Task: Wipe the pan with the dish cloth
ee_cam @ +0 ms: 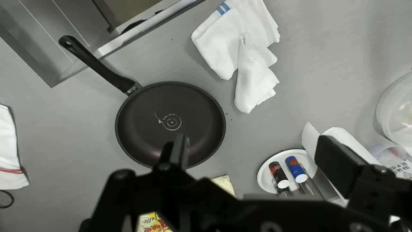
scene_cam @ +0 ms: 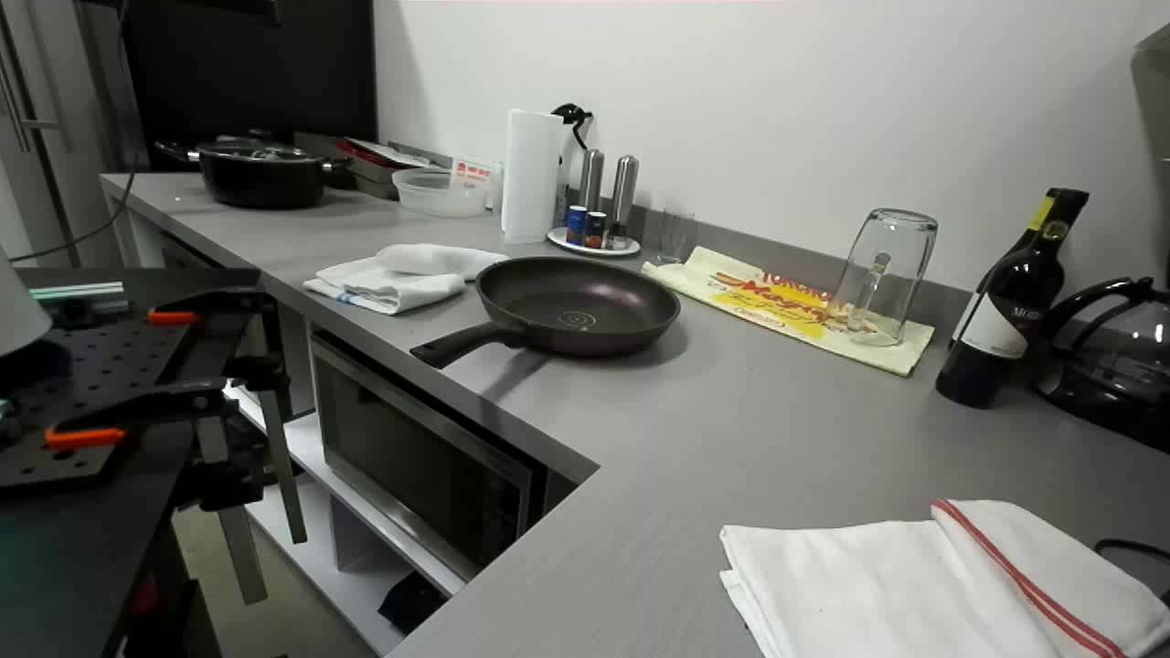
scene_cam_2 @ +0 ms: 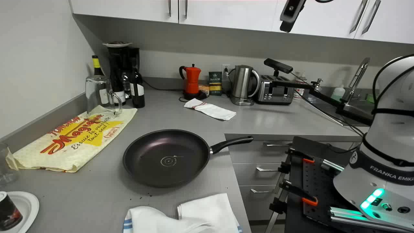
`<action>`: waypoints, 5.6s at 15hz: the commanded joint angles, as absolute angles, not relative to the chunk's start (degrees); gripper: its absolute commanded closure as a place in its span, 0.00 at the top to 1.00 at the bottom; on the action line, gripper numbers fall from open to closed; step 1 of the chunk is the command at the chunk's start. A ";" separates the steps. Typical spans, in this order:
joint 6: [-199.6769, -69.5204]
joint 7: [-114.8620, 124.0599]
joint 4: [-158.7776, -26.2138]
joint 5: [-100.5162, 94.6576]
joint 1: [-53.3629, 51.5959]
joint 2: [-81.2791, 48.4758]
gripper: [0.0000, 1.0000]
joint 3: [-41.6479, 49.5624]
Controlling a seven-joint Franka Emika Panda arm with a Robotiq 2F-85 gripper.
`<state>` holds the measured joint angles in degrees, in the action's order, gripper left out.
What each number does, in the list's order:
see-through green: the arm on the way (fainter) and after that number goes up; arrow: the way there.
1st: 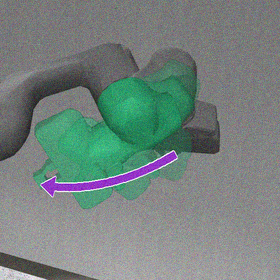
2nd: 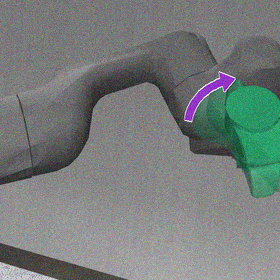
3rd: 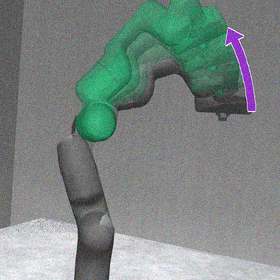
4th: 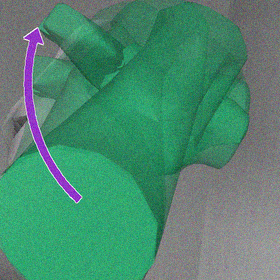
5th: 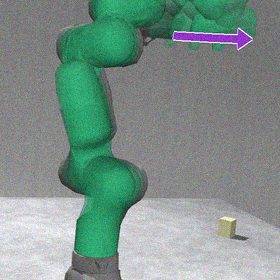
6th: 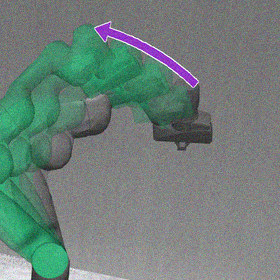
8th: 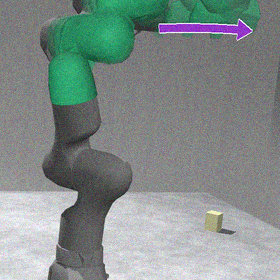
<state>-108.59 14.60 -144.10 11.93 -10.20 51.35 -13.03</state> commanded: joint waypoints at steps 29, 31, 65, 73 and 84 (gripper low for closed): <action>-141.39 13.38 -146.08 8.36 -10.70 16.44 1.00 -20.49; -147.07 12.36 -144.34 7.54 -9.13 9.40 1.00 -21.50; -150.58 3.78 -113.51 11.40 -14.94 -40.82 1.00 -17.96; -149.98 2.90 -112.03 11.77 -14.73 -41.53 0.28 -17.84; -143.78 3.28 -113.88 13.01 -12.77 -29.99 0.04 -18.43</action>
<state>-147.74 3.43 -112.24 12.38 -13.66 -36.80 -18.19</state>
